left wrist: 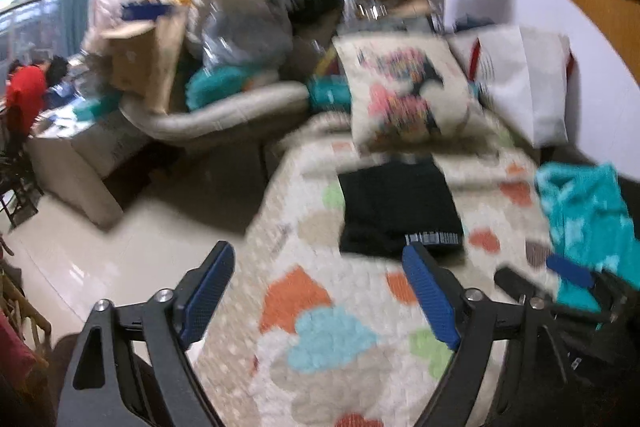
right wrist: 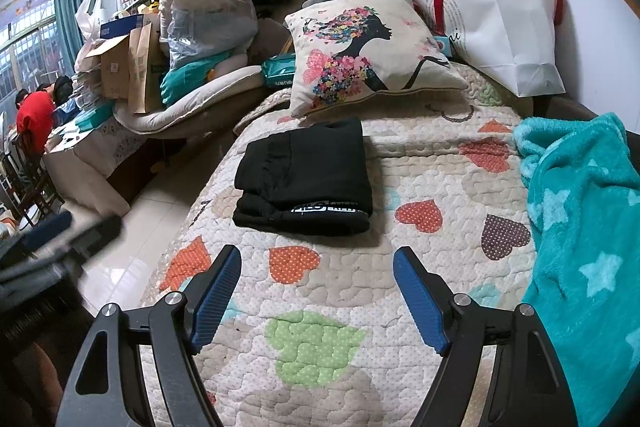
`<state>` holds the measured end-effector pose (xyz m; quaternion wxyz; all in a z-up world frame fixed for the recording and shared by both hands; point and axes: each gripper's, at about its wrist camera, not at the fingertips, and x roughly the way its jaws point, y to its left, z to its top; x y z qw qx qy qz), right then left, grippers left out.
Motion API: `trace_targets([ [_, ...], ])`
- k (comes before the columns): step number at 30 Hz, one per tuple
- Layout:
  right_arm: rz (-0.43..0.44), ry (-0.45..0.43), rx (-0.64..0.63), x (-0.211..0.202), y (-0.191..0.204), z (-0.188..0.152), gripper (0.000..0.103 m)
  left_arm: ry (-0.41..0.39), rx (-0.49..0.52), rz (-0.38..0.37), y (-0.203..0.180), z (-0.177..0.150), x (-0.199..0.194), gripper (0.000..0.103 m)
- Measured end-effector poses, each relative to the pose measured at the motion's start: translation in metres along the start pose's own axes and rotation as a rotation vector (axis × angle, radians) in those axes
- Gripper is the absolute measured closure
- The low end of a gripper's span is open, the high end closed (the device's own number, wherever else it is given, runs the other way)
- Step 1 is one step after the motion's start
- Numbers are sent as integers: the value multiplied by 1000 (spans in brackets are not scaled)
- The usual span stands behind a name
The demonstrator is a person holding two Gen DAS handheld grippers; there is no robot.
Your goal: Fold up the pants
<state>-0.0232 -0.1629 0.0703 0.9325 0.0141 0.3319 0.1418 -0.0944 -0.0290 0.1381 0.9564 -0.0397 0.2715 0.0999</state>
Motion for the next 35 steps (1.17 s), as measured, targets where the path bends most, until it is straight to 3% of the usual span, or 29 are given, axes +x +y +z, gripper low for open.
trace_targets([
  [1,-1,-2,1,0,0,0,20,-43,-12,4,3,3,-6,1],
  [4,-1,-10,3,0,0,-1,20,-203,-32,40,9,11,-24,0],
  [6,0,-15,0,0,1,-2,20,-254,-33,58,11,14,-30,0],
  [8,1,-14,-5,1,2,-2,20,-209,-37,28,12,18,-26,0],
  [13,0,-3,-15,3,7,-4,20,17,-89,-102,16,12,7,0],
  [16,-9,4,-20,5,8,-5,19,117,-106,-122,14,3,26,0],
  [29,-45,64,-41,21,10,-11,19,275,-14,-57,0,-26,63,0],
  [35,-82,113,-27,31,3,-16,18,354,-27,-35,-2,-33,86,0],
])
